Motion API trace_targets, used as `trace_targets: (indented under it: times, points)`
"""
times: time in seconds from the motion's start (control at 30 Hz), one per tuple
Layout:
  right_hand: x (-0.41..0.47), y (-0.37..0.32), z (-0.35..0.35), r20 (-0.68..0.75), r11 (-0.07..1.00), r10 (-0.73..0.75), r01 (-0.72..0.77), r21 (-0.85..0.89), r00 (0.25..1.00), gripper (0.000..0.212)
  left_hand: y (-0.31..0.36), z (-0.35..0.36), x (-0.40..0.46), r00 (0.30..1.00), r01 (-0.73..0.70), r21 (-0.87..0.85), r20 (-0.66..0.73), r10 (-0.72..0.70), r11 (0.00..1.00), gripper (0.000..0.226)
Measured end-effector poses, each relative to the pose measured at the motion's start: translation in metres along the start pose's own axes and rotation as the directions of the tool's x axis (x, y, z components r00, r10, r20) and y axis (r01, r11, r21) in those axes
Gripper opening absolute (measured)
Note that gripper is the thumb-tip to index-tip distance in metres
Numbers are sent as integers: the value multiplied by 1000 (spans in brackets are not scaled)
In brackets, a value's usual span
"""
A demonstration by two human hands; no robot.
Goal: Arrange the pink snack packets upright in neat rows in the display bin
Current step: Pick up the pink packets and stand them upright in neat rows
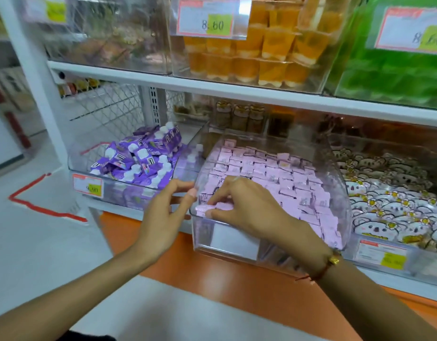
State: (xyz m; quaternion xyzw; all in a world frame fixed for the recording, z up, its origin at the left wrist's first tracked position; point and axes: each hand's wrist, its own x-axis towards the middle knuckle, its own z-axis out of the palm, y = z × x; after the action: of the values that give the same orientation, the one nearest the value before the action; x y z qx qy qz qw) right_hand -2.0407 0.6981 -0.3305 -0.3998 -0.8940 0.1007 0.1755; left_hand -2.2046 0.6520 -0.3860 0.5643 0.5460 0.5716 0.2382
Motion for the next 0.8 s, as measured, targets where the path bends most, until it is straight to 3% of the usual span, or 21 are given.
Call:
trace_targets:
  times: [0.23, 0.3, 0.43, 0.5, 0.63, 0.7, 0.8]
  points:
    - [11, -19, -1, 92, 985, 52, -36, -166, 994, 23, 4, 0, -1, 999, 46, -49, 10, -45, 998, 7]
    - [10, -22, 4, 43, 984, 77, -69, -166, 996, 23, 4, -1, 1, 997, 66, -76, 40, -63, 995, 6]
    - [-2, -24, 14, -184, 993, 52, -71, -98, 981, 22, 7, -8, 6, 992, 80, -92, 105, -71, 993, 7]
    - [-8, -28, 10, -312, 997, 72, -72, 13, 947, 19, 9, -13, 5, 994, 21, -39, 109, -17, 999, 19]
    - [-20, -41, -10, -508, 911, 294, -76, 405, 809, 14, 19, -23, -2, 988, -98, 31, 124, 93, 995, 37]
    - [-26, -48, -17, -485, 799, 430, -72, 597, 761, 15, 25, -26, -8, 982, -115, 35, 154, 108, 993, 49]
    - [-40, -55, -19, -261, 479, 598, -77, 874, 758, 24, 35, -25, -18, 964, -173, 36, 210, 162, 984, 53]
